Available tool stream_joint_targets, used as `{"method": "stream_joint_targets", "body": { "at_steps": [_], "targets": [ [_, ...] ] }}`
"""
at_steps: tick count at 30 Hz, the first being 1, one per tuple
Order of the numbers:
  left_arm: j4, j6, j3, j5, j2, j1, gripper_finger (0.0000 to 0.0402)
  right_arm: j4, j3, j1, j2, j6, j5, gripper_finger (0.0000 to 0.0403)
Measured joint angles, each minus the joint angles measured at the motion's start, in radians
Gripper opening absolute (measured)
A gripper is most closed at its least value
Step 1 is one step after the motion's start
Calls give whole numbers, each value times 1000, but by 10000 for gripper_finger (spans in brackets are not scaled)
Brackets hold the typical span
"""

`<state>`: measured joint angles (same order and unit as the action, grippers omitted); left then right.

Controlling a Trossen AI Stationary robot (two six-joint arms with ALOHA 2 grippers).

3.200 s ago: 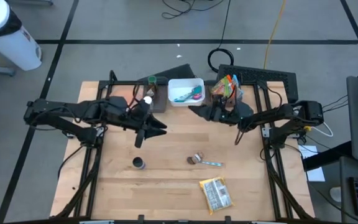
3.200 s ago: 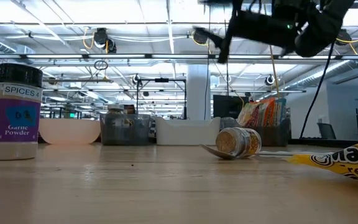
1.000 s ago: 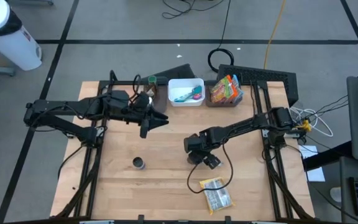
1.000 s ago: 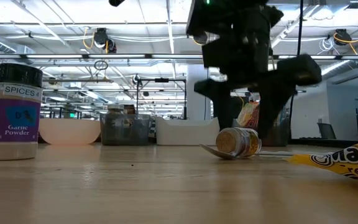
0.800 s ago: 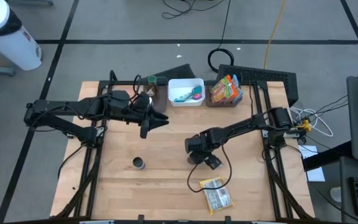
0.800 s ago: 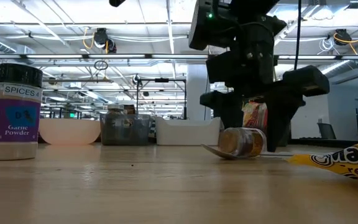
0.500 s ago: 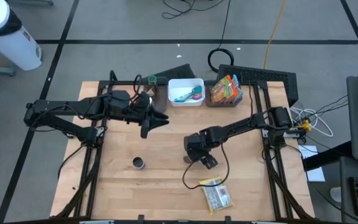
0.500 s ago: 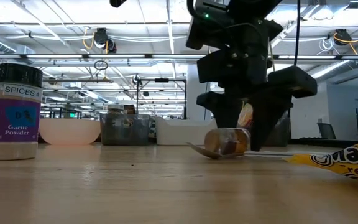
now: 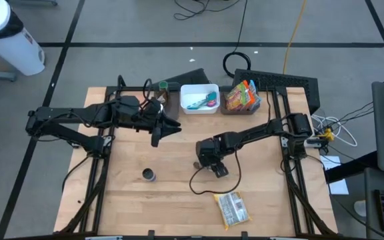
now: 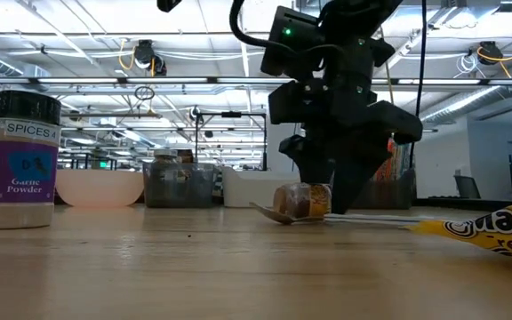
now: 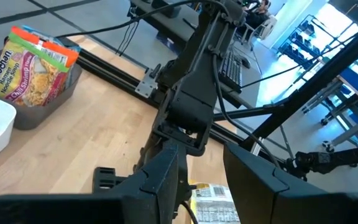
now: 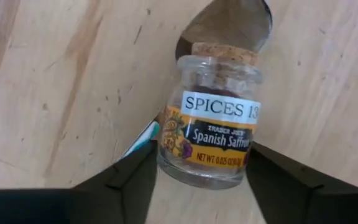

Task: Pick & Place Food Item
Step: Put the brown seasoning bottle into the left black bin

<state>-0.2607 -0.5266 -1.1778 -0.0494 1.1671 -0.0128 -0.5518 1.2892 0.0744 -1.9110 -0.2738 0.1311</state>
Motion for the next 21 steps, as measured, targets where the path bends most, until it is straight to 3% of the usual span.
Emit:
{"method": "stream_joint_targets", "body": {
  "at_steps": [4,8,21],
  "targets": [
    [0,0,0,0,0,0,134,0,0,-11,0,40,5,283],
    [0,1,0,0,0,0,134,2,0,-30,0,83,77,304],
    [0,8,0,0,0,0,134,79,0,-49,0,151,107,289]
  ]
}}
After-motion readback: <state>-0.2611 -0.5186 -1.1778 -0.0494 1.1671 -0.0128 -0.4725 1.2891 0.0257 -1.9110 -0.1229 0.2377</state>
